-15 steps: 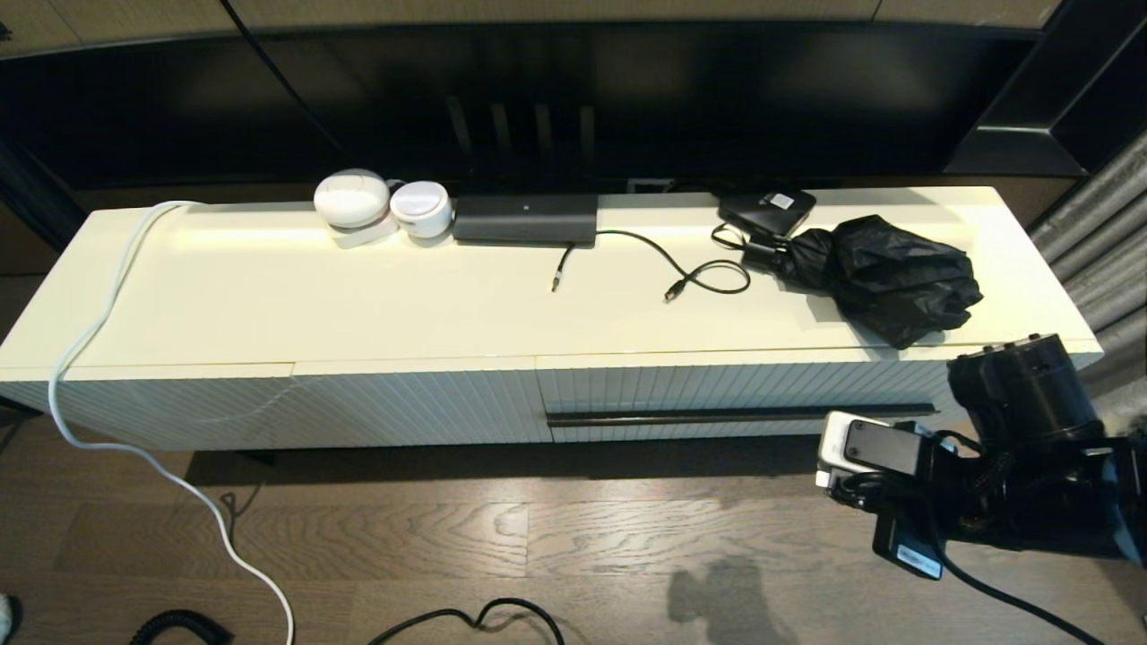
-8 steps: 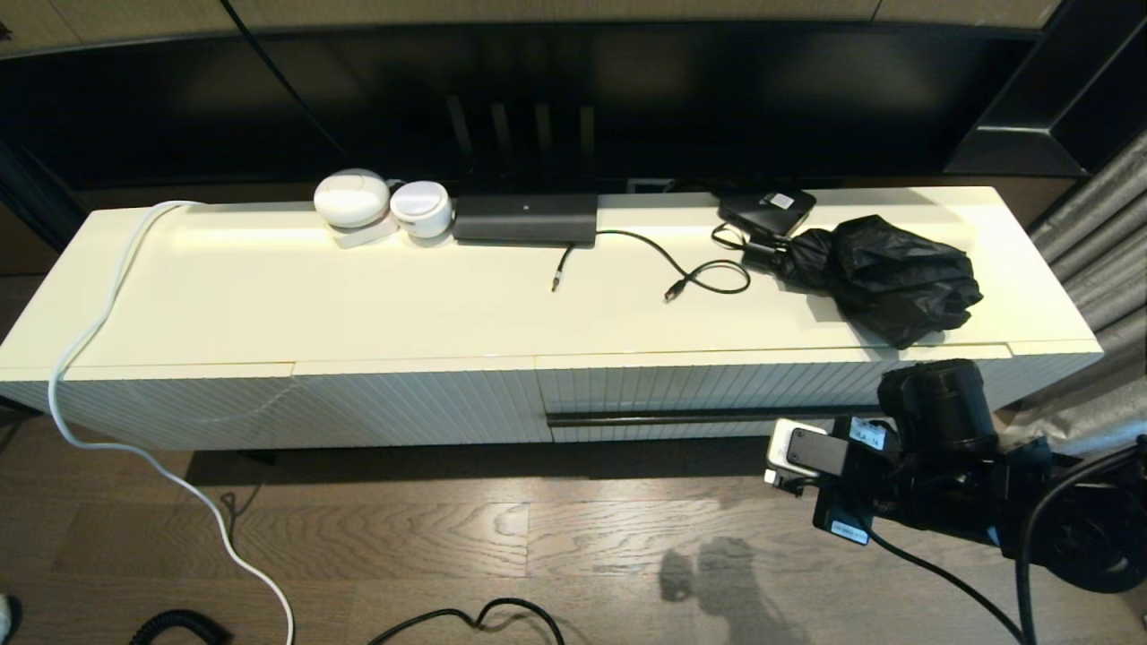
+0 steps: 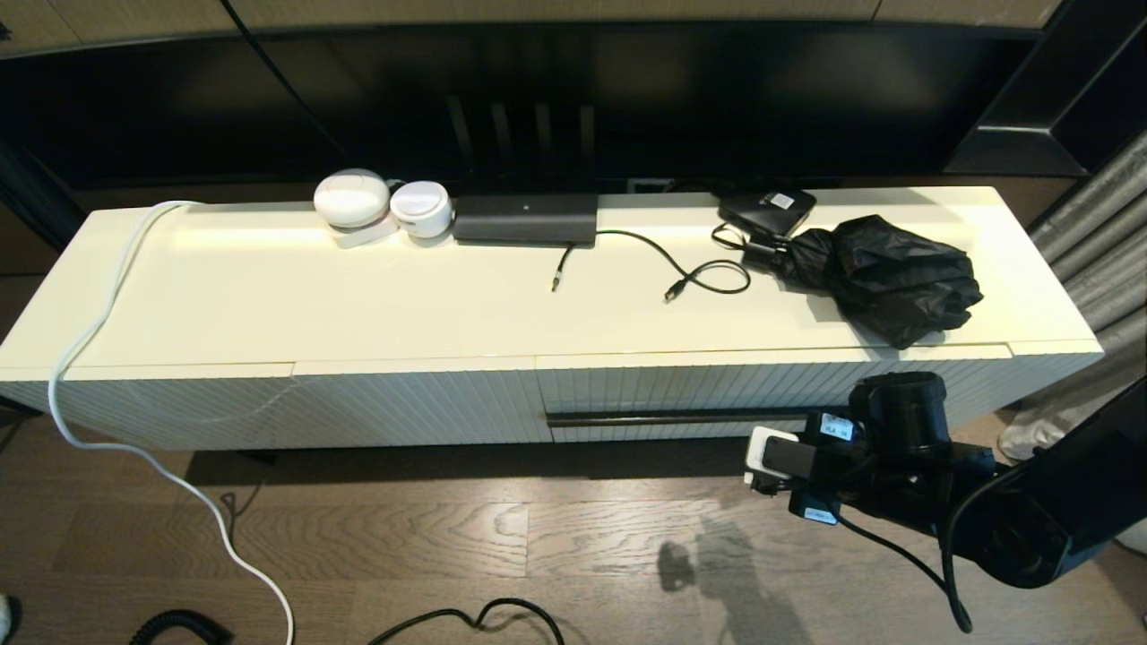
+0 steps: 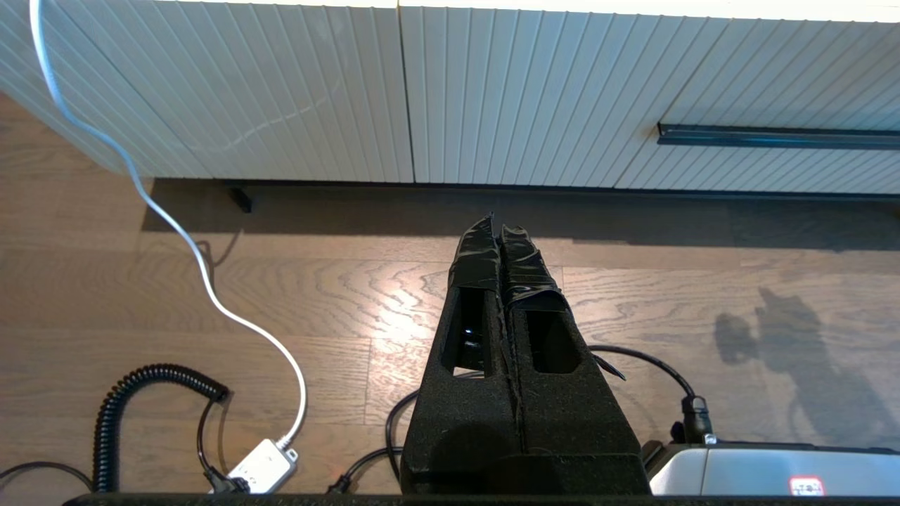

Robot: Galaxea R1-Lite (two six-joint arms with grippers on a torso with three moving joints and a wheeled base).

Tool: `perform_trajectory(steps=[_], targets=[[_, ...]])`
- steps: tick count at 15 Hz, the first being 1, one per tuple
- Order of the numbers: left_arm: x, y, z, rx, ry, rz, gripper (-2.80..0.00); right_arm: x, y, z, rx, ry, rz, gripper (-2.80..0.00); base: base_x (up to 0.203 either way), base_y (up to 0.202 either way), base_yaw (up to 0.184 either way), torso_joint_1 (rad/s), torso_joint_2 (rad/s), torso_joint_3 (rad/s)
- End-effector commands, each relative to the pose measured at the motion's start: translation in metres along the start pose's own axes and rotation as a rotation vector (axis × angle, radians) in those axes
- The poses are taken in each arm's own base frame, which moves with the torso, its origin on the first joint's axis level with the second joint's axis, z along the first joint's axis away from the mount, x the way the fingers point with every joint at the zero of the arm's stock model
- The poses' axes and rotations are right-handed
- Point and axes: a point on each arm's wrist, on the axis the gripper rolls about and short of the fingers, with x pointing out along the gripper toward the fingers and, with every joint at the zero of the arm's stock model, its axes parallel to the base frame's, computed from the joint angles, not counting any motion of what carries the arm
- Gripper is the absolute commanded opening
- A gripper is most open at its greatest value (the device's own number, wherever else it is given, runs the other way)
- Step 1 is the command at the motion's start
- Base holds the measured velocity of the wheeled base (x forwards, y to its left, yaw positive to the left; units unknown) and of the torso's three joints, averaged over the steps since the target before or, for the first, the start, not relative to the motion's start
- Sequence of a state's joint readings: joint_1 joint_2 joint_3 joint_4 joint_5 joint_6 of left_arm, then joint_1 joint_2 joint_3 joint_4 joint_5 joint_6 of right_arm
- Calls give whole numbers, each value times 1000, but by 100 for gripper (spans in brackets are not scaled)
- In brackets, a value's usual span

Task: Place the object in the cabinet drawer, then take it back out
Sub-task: Open the drawer

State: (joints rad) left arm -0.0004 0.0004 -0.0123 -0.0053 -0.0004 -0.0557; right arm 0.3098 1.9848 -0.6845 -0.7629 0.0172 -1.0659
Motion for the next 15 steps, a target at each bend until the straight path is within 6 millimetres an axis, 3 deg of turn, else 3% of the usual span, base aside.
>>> perform_trajectory(steps=[1,8,15], targets=[[0,0,0,-1,0,-1,-280,4,7,-5,-8,13,25,0,0,0,0,0,0,0],[0,0,0,-1,0,-1,-280,-3,14,-17,-117,-34,93,0,0,0,0,0,0,0],[0,0,0,-1,0,1,-280,16,16,-20,-171,-40,114,0,0,0,0,0,0,0]])
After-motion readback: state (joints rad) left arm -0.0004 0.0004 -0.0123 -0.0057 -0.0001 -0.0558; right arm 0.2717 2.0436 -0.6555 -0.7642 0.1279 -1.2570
